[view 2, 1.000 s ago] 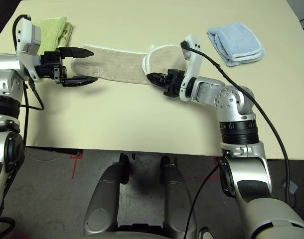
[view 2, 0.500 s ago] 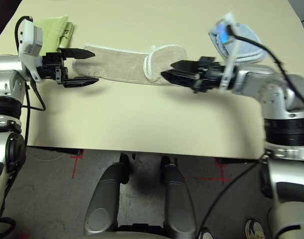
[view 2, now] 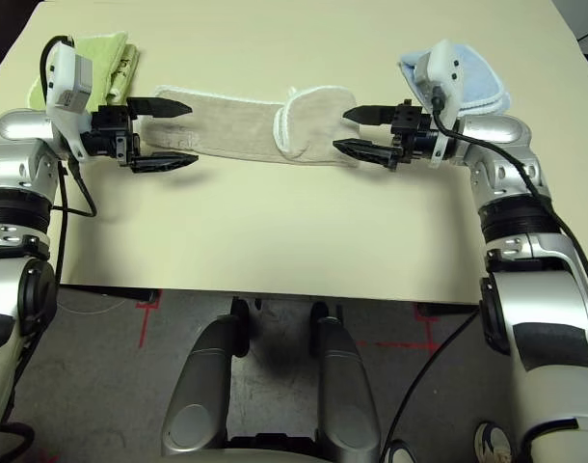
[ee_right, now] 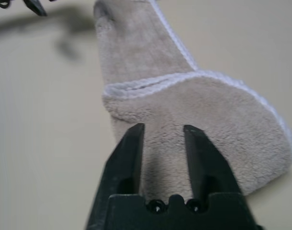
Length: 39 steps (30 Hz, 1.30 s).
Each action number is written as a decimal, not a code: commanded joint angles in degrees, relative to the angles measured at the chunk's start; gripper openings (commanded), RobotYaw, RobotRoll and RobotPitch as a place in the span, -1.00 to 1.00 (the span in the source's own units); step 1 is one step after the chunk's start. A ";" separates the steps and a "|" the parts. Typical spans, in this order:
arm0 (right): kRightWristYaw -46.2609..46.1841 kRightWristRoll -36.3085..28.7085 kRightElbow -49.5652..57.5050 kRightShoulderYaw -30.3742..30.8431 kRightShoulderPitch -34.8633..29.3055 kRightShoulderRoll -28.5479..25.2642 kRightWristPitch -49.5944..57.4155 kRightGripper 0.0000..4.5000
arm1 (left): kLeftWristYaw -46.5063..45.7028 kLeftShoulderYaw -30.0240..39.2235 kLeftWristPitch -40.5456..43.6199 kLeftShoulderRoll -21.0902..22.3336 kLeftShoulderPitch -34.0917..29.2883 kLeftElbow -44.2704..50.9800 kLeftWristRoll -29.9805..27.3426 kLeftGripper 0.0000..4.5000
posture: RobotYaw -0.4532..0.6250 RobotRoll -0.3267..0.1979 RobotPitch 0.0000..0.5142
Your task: Fold the towel and set it aside.
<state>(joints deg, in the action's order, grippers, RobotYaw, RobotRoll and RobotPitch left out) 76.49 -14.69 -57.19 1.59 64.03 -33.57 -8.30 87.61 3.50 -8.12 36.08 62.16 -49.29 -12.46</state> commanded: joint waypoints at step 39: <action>-24.79 9.56 -15.86 -8.92 8.73 11.26 3.15 -0.98 | -2.60 -0.24 1.55 -2.12 1.14 1.72 -1.86 1.00 | 0.00 0.25 0.19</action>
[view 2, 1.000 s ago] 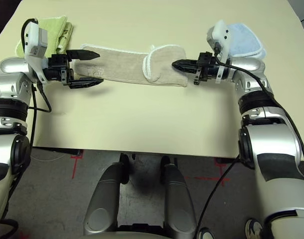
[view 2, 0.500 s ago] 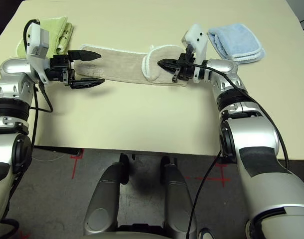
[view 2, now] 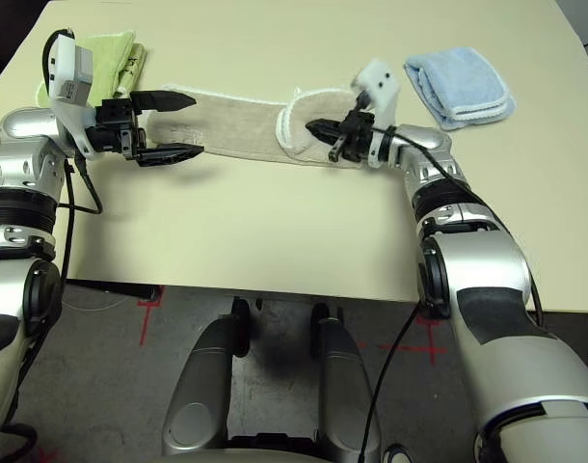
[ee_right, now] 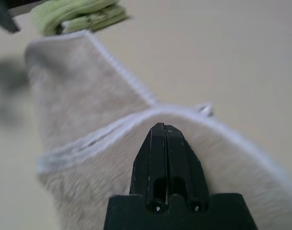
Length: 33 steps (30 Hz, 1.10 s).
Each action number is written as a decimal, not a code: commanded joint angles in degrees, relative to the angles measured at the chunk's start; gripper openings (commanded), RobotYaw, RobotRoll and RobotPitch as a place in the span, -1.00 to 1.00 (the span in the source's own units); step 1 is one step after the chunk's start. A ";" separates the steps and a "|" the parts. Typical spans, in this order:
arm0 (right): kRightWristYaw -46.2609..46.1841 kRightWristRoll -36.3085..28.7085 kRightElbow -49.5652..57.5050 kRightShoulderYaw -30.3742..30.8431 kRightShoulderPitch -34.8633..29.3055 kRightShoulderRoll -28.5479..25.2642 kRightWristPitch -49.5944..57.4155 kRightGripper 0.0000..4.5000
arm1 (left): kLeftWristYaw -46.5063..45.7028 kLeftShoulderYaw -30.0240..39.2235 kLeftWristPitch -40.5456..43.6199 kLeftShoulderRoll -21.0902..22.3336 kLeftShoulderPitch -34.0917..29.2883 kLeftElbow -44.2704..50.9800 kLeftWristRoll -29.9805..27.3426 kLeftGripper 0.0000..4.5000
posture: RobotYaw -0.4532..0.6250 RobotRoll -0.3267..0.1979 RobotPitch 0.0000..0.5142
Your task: Fold the towel and set it aside.
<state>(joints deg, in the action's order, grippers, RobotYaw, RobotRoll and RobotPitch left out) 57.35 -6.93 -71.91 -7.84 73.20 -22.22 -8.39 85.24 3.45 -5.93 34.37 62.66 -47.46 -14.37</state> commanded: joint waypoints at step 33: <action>-5.28 4.14 2.12 1.58 -2.11 2.39 0.88 -0.98 | -1.27 -0.36 -1.38 -0.53 0.84 -1.19 0.47 1.00 | -0.03 0.25 0.12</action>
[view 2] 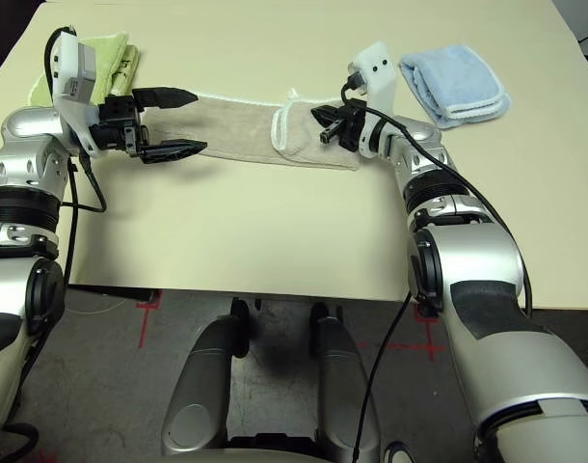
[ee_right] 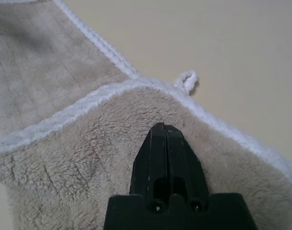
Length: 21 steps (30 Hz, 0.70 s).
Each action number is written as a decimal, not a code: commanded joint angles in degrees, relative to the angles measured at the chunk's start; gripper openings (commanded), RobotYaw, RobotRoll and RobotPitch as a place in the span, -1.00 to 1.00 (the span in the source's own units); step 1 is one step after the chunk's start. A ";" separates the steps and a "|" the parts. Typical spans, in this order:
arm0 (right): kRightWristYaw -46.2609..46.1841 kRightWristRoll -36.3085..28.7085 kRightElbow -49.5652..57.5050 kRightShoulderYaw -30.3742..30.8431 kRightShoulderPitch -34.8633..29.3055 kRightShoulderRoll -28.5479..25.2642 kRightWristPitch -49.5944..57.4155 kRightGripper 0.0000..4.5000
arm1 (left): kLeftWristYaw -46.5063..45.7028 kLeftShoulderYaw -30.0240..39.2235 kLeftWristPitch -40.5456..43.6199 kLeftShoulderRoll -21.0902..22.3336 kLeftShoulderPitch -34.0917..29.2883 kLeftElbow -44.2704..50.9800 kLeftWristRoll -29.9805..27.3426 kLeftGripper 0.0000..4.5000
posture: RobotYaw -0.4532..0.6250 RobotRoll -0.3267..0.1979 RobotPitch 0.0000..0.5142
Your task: Fold the towel and set it aside.
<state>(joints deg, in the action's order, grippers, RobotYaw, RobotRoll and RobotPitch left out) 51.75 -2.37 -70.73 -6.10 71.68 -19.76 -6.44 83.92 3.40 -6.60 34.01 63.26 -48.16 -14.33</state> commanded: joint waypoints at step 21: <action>38.23 -8.93 11.82 -2.48 -8.59 -18.10 -4.85 -0.98 | 0.70 -0.01 -2.23 1.54 -1.67 -2.34 0.30 1.00 | -0.07 0.25 0.15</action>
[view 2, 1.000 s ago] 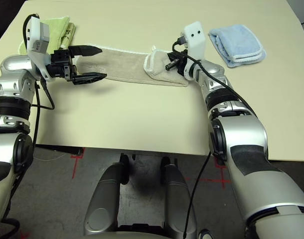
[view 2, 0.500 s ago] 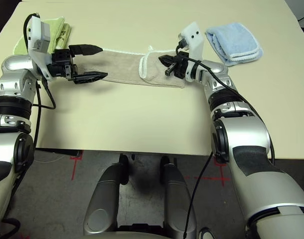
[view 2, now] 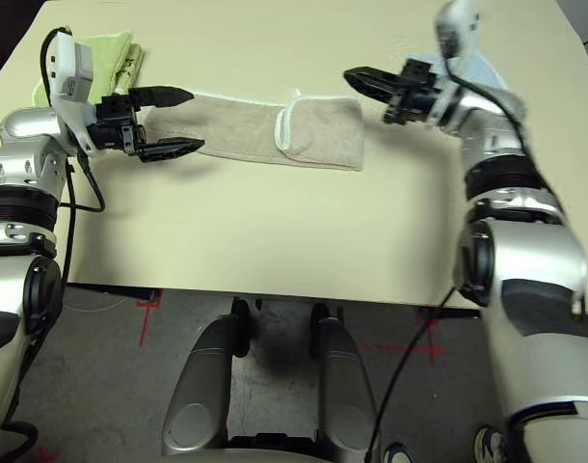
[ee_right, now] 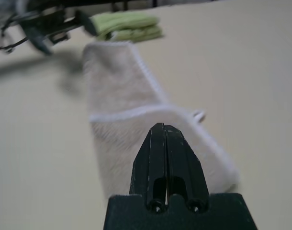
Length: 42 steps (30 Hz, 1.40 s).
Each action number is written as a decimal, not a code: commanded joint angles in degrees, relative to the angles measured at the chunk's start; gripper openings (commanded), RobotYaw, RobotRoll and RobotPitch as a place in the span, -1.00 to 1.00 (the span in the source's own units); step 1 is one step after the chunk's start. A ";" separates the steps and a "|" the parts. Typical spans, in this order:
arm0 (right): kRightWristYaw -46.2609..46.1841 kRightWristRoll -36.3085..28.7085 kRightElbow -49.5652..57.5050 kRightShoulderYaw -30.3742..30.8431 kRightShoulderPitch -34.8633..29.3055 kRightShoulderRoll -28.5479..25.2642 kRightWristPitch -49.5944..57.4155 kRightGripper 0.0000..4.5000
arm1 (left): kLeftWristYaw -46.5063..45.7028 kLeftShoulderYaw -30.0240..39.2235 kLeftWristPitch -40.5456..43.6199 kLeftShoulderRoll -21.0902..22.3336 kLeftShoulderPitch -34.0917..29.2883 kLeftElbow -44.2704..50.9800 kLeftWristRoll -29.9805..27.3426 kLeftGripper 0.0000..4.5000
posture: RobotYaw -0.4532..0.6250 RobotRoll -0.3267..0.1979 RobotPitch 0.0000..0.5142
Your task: Fold the towel and set it aside.
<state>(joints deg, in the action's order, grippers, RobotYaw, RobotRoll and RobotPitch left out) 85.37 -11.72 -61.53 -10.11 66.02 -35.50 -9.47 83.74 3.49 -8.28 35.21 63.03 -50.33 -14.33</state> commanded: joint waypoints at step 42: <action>-0.63 -11.18 25.15 1.45 -19.99 -4.03 8.18 0.97 | -12.31 1.88 69.41 14.24 -3.67 15.03 -7.15 1.00 | -0.02 0.25 0.23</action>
<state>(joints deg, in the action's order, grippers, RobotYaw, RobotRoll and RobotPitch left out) 84.87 -22.18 -37.61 -8.00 47.48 -39.47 -1.86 73.59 4.70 55.73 49.96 58.49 -34.75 -20.23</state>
